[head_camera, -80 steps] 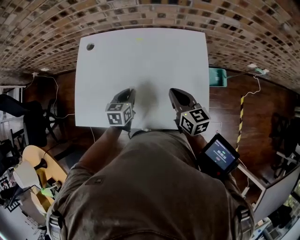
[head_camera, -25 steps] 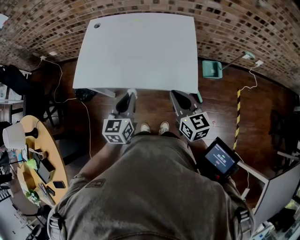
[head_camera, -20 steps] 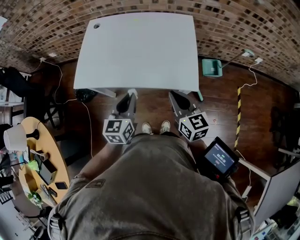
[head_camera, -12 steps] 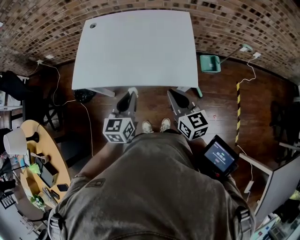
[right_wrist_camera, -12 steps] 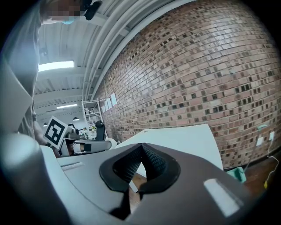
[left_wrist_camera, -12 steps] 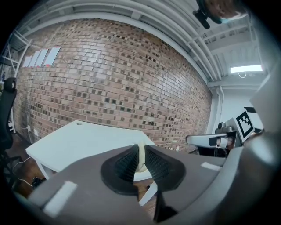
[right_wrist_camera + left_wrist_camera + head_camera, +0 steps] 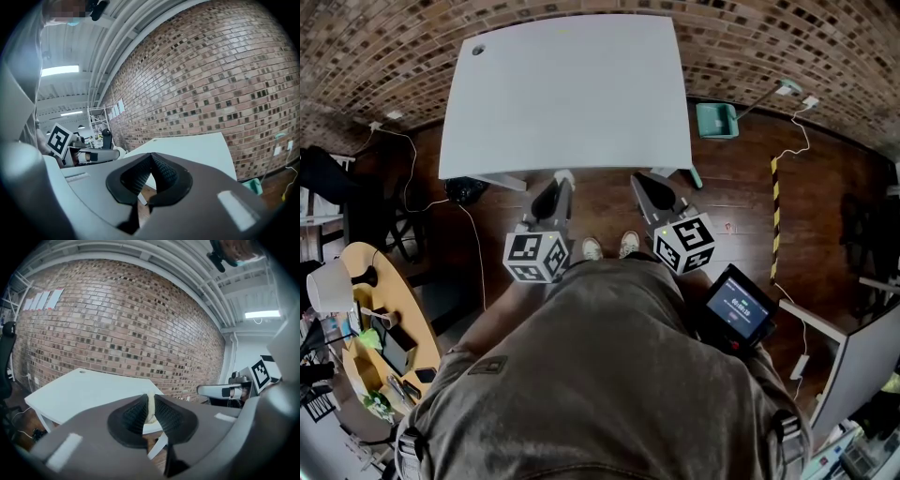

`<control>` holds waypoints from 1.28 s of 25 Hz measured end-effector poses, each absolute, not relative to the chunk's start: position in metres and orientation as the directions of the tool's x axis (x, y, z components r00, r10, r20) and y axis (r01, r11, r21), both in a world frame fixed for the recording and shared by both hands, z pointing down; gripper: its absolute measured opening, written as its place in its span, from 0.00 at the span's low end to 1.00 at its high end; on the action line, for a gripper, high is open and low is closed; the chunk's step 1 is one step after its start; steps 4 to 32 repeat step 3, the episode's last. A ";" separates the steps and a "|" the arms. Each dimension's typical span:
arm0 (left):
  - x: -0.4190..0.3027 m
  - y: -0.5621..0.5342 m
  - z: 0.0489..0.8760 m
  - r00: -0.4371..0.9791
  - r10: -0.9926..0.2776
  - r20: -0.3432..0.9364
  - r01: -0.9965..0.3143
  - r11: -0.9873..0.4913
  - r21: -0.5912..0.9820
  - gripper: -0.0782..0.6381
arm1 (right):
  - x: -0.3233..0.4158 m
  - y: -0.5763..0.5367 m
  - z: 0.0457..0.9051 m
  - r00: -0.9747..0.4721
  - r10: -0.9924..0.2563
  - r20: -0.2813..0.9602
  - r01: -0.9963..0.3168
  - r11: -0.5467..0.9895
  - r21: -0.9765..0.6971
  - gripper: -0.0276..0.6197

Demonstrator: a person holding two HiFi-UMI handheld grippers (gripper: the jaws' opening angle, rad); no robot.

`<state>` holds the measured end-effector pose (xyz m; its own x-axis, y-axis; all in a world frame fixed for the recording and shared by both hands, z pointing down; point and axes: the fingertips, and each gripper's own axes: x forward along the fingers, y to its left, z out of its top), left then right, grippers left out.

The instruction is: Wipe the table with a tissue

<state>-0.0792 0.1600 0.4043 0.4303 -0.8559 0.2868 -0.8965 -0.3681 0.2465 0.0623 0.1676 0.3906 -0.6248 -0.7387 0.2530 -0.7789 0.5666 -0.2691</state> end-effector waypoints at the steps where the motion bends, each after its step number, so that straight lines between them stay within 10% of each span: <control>1: -0.078 0.160 0.404 0.430 -0.856 0.286 -0.897 -0.368 0.246 0.17 | 0.063 0.168 0.391 -0.625 -0.738 0.253 -0.778 0.567 -0.269 0.06; 32: -0.076 0.160 0.403 0.429 -0.857 0.285 -0.897 -0.367 0.245 0.17 | 0.065 0.167 0.390 -0.626 -0.737 0.253 -0.778 0.568 -0.270 0.06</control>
